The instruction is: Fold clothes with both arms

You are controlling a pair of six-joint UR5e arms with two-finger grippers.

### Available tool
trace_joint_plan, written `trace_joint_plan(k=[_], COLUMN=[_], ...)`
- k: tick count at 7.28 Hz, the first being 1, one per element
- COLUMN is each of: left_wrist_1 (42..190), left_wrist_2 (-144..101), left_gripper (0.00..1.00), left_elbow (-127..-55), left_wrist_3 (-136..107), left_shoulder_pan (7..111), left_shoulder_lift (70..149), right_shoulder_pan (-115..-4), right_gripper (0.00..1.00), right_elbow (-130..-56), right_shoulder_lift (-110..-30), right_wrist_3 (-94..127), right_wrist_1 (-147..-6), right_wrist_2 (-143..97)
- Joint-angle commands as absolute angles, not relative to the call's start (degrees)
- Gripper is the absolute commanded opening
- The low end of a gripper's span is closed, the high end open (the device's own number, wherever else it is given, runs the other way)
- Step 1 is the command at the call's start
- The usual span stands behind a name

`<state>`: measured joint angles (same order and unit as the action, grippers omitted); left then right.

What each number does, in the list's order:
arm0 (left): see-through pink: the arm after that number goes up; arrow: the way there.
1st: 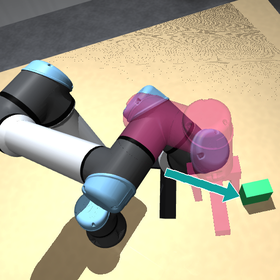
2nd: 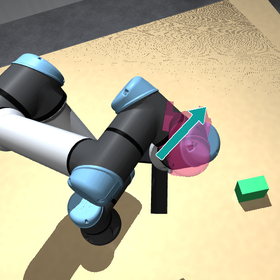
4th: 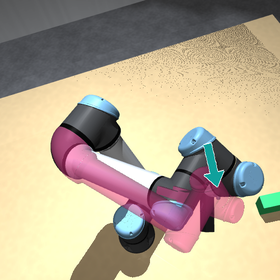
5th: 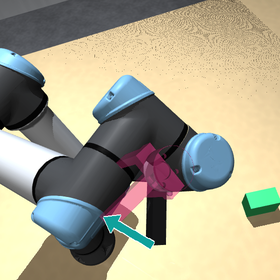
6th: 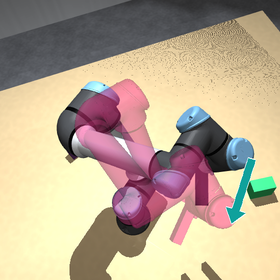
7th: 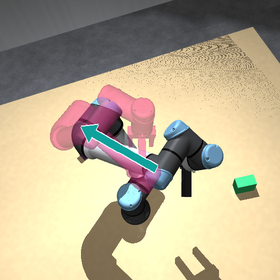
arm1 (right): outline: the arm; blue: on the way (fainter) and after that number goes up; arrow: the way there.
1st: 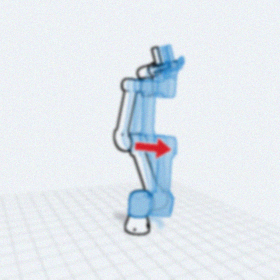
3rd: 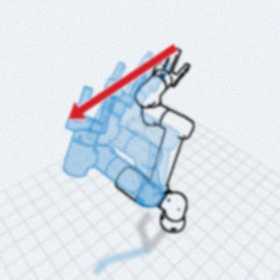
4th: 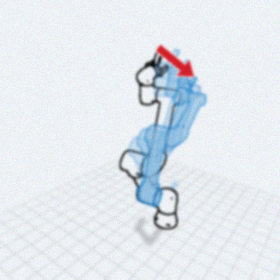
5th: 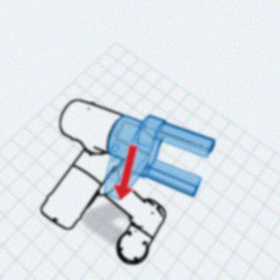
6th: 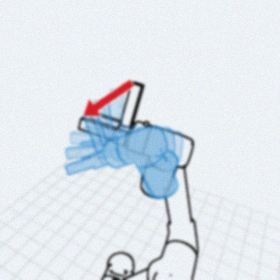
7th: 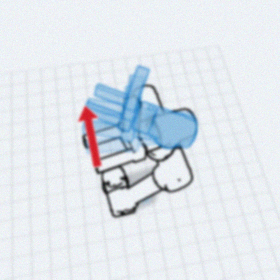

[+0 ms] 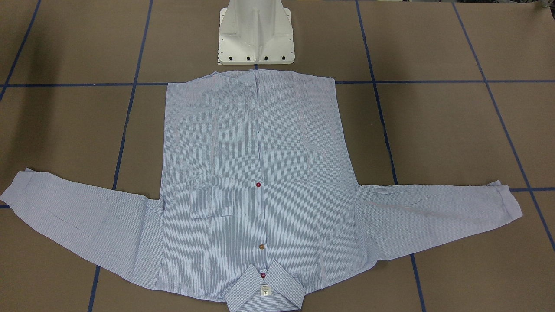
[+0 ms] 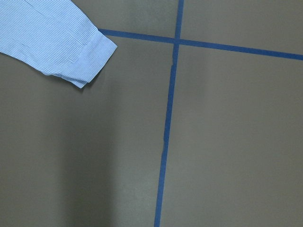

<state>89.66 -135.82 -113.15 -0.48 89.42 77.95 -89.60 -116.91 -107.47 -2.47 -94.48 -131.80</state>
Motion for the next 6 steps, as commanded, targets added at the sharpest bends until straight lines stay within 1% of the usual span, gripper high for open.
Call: trace_joint_plan(k=[1, 3, 4, 5, 6], left_wrist_1=[90.3, 95.6, 96.1, 96.2, 96.2], left_wrist_2=[-135.6, -135.5, -135.5, -135.5, -135.6], left_gripper=[1.00, 1.00, 1.00, 1.00, 1.00], left_elbow=[-114.0, -113.5, -113.6, -113.4, -112.9], left_wrist_3=[-0.7, -0.9, -0.9, -0.8, -1.0], left_shoulder_pan=[89.6, 89.6, 89.6, 89.6, 89.6], left_shoulder_lift=[78.8, 83.7, 83.5, 83.7, 83.6], right_shoulder_pan=[-89.5, -89.2, -87.5, -86.2, -80.6], right_gripper=[1.00, 0.99, 0.99, 0.94, 0.91], right_elbow=[-116.8, -116.5, -116.0, -114.2, -114.1], right_shoulder_lift=[-105.4, -102.6, -98.8, -97.0, -96.7], right_wrist_3=[-2.5, -2.5, -2.5, -2.5, -2.5], right_wrist_1=[-94.5, -94.5, -94.6, -94.5, -94.4], right_wrist_2=[-135.2, -136.7, -136.2, -136.8, -135.8])
